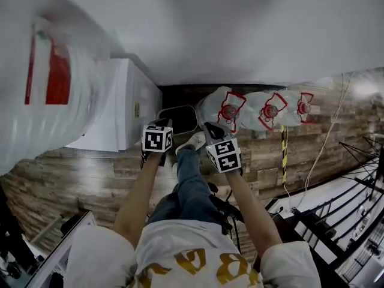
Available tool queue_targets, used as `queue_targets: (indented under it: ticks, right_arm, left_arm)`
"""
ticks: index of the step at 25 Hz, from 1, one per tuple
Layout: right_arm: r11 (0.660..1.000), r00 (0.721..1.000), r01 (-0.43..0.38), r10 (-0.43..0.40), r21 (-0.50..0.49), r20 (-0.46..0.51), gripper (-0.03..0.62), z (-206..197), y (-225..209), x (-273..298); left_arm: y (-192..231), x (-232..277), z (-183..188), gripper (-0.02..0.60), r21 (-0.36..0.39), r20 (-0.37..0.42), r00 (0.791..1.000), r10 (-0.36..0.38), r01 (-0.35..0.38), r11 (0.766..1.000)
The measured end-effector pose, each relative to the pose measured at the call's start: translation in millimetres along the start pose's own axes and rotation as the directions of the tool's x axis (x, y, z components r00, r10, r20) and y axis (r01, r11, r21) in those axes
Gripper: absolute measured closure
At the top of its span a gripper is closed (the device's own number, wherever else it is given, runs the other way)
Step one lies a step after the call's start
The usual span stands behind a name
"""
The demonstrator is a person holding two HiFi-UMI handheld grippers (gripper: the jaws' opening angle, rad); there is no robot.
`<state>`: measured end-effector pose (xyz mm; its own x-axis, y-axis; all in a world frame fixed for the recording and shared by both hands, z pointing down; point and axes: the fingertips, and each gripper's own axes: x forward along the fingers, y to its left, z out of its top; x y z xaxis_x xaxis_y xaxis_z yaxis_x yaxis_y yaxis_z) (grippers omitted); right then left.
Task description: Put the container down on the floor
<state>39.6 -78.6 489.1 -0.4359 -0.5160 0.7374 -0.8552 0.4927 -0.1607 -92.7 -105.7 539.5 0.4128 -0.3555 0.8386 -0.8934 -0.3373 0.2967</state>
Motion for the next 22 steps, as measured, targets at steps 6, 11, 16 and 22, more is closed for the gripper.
queue_targets:
  ticks: [6,11,16,22]
  right_arm:
    - [0.995,0.991,0.077,-0.082,0.057,0.103,0.566,48,-2,-46]
    - [0.989,0.972,0.150,-0.150,0.015,0.181,0.566,80,3,-90]
    - [0.978,0.944,0.207,-0.202,0.010,0.262,0.566,104,9,-129]
    - [0.972,0.926,0.232,-0.210,-0.033,0.314,0.566,113,36,-158]
  left_arm:
    - [-8,-56,41,0.581,-0.001,0.122,0.993,-0.002,0.002,1.000]
    - [-30,-110,64,0.581,0.019,0.226,0.974,-0.026,0.022,1.000]
    - [-48,-161,82,0.581,0.024,0.324,0.945,-0.050,0.044,0.999]
    - [-64,-210,84,0.581,0.026,0.430,0.902,-0.047,0.040,0.999]
